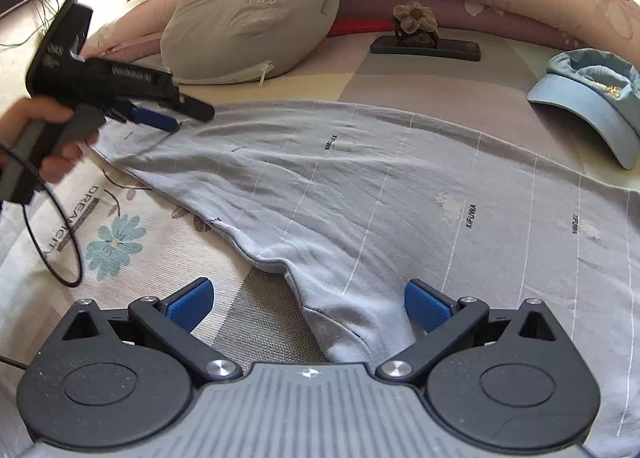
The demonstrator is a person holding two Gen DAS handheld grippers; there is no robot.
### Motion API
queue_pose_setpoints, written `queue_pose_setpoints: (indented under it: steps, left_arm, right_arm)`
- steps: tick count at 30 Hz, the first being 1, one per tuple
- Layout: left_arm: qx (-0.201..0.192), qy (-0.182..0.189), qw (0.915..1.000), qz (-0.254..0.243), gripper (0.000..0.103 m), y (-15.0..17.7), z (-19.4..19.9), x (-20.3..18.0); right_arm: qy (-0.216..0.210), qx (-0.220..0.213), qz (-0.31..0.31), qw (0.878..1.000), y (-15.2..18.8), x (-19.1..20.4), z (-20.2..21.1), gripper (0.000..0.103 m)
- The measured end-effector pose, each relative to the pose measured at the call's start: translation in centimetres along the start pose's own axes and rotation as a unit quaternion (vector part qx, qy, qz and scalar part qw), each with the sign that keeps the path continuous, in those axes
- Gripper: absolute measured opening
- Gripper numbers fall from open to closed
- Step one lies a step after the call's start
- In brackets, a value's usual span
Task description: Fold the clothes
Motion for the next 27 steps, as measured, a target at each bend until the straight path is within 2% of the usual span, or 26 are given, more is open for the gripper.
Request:
queue_pose_setpoints:
  steps: [3,5,6,9,14,19,21,24,27]
  left_arm:
    - [0.01,0.089,0.9956,-0.028,0.094,0.3,-0.7,-4.3]
    - [0.026,0.117,0.9922,-0.035,0.094,1.0,-1.8,-6.0]
    - [0.035,0.115,0.9923,-0.029,0.093,1.5,-2.4,-6.1]
    - [0.042,0.082,0.9957,0.017,0.093,2.6,-2.9,-4.3]
    - [0.025,0.03,0.9979,0.051,0.093,3.4,-0.3,-0.8]
    - [0.007,-0.022,0.9962,0.084,0.093,4.3,2.3,2.6]
    - [-0.005,-0.04,0.9966,0.072,0.093,3.9,2.9,2.2]
    - [-0.017,-0.015,0.9992,0.033,0.094,4.0,3.1,0.7]
    - [-0.011,-0.058,0.9979,-0.028,0.094,4.7,1.7,-0.5]
  right_arm:
    - [0.01,0.005,0.012,1.0,0.0,0.3,-0.1,0.103]
    - [0.017,0.008,0.021,1.0,0.1,0.5,-0.3,0.103]
    - [0.019,0.009,0.024,0.999,0.1,0.6,-0.3,0.103]
    - [0.02,0.01,0.028,0.999,0.1,0.6,-0.3,0.103]
    - [0.005,0.005,0.005,1.0,0.0,0.0,-0.1,0.103]
    - [0.007,0.006,0.007,1.0,0.0,0.1,-0.1,0.103]
    - [0.012,0.011,0.01,1.0,-0.1,0.3,-0.1,0.103]
    - [0.017,0.023,0.005,1.0,-0.9,0.7,-0.2,0.103]
    - [-0.002,0.01,0.003,1.0,-2.0,1.6,0.0,0.103]
Point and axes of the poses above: each gripper's, at about its wrist camera, not at the fingertips, and z roughly against the way its jaws point, x to its left, y to its underside, the point moved 4 cm from there along -z, roughly the way its jaws point, and after that the axes turned 2 degrees about z, right-handed, at the moved point
